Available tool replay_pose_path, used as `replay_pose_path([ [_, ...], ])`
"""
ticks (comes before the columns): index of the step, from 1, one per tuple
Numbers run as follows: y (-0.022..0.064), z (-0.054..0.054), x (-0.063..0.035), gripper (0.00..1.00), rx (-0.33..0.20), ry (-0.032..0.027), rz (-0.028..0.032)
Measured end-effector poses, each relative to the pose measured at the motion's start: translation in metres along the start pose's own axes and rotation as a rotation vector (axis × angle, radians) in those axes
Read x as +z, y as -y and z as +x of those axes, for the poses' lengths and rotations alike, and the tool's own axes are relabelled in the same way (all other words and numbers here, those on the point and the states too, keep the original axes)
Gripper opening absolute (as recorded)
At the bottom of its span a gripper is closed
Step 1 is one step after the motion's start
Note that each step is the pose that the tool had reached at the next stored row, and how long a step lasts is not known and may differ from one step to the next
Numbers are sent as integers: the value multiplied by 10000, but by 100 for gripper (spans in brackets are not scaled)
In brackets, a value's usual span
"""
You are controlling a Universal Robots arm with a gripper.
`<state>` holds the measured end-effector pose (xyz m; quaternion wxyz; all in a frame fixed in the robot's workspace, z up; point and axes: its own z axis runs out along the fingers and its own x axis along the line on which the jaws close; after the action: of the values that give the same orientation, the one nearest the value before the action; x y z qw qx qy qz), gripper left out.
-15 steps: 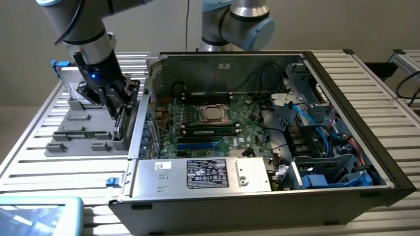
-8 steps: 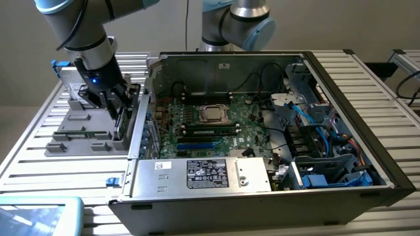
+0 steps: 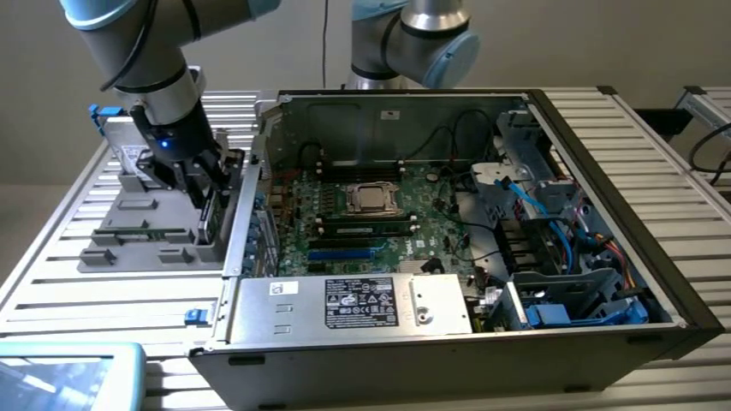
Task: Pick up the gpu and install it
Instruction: 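Pick up the gpu and move the gpu toward the slot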
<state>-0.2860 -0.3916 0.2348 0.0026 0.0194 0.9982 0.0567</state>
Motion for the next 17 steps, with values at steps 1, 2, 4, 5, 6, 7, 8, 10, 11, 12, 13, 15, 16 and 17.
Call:
replay_pose_path([
  [1,3,-3,8,46,4,-3,-19],
  [2,5,-8,17,46,5,-3,-42],
  [4,7,-22,34,46,7,-8,-88],
  [5,7,-21,39,46,14,-16,-98],
  [6,7,-21,39,46,24,-30,-99],
  [7,6,-22,40,46,36,-44,-99],
  [8,6,-22,41,46,47,-51,-100],
  [10,7,-26,41,46,64,-60,-104],
  [11,7,-28,42,46,73,-63,-111],
  [12,6,-31,43,46,79,-66,-118],
  [13,6,-31,43,46,81,-69,-120],
  [15,6,-32,44,46,81,-72,-139],
  [16,6,-32,45,46,81,-72,-148],
  [17,6,-32,47,46,82,-72,-157],
])
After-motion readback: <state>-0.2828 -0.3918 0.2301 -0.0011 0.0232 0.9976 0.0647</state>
